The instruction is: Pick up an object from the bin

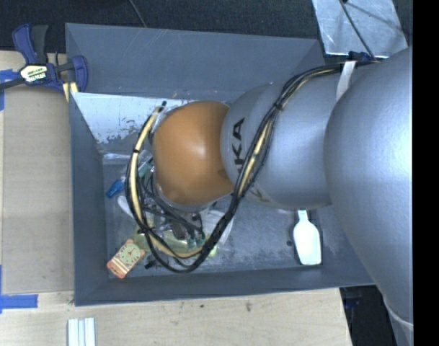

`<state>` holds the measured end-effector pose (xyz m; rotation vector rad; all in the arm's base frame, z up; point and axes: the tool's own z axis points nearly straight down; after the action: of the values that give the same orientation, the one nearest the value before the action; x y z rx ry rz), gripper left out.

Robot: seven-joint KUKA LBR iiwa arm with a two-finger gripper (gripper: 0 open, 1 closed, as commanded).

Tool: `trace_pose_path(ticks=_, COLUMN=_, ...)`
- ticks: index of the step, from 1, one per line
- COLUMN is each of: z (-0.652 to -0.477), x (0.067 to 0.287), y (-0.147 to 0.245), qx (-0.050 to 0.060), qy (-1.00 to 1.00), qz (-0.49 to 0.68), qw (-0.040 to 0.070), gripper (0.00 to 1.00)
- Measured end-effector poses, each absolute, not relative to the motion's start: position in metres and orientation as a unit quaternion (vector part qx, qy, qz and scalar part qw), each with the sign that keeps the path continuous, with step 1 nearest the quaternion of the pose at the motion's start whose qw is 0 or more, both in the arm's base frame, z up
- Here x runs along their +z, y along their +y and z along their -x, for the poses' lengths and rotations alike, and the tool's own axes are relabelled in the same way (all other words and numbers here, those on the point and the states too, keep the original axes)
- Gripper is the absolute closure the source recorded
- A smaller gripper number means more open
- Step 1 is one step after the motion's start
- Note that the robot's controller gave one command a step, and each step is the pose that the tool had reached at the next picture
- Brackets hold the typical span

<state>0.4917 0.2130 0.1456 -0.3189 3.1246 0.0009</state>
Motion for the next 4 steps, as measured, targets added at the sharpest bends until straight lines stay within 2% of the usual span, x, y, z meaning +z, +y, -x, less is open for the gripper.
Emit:
trace_pose_path(ticks=1, z=-0.49, x=0.145, y=0.215, qx=0.0, qy=0.995, qz=0.101, qw=0.001, gripper=0.0)
trace_pose_path(ticks=2, z=-0.493, x=0.118, y=0.214, qx=0.002, qy=0.998, qz=0.063, qw=0.005, gripper=0.0)
trace_pose_path(ticks=3, z=-0.486, x=0.084, y=0.2, qx=0.0, qy=0.997, qz=0.081, qw=0.001, gripper=0.0)
trace_pose_path(ticks=4, z=-0.496, x=0.079, y=0.173, qx=0.0, qy=0.997, qz=0.071, qw=0.0, gripper=0.0)
